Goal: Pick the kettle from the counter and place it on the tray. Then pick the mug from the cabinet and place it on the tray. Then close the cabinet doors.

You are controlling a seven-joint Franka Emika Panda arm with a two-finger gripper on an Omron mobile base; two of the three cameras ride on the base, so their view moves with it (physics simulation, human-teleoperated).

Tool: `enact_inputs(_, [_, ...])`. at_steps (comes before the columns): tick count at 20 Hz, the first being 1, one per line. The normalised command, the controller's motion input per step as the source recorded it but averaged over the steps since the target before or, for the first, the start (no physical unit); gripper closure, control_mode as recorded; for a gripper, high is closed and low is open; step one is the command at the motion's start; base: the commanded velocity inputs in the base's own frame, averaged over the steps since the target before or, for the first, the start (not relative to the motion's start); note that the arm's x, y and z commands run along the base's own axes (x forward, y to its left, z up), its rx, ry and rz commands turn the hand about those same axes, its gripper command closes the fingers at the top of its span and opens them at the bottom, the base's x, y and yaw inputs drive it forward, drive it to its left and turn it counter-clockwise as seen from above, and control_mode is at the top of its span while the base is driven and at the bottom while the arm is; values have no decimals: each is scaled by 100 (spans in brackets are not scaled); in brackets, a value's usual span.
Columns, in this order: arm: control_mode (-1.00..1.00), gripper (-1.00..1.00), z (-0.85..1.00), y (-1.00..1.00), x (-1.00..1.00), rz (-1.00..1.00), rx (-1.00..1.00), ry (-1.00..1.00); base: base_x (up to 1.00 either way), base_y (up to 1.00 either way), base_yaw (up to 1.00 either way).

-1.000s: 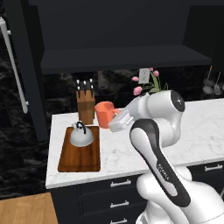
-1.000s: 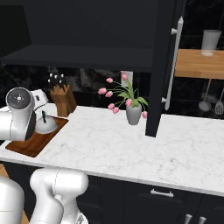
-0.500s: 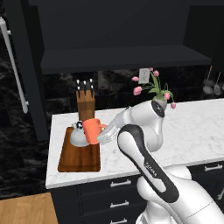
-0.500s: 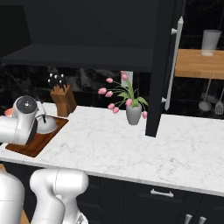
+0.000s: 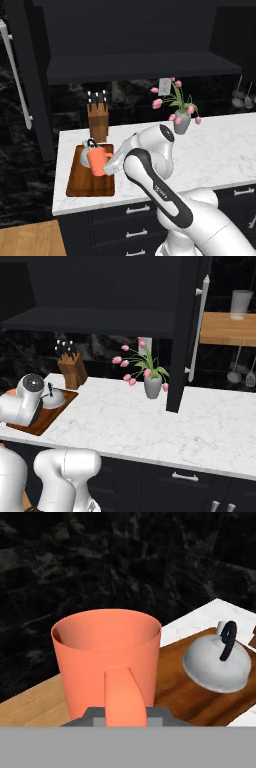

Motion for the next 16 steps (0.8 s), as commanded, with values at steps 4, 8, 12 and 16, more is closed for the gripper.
enact_inputs(4, [-100, 100, -48, 1, 25, 9, -2, 7, 0, 0, 0])
enact_inputs(8, [-100, 100, -44, 2, 26, 8, -5, 13, 0, 0, 0])
enact_inputs(12, [-100, 100, -44, 12, 25, 8, -5, 8, 0, 0, 0])
enact_inputs(16, [-100, 100, -28, 14, 28, 9, -2, 0, 0, 0, 0])
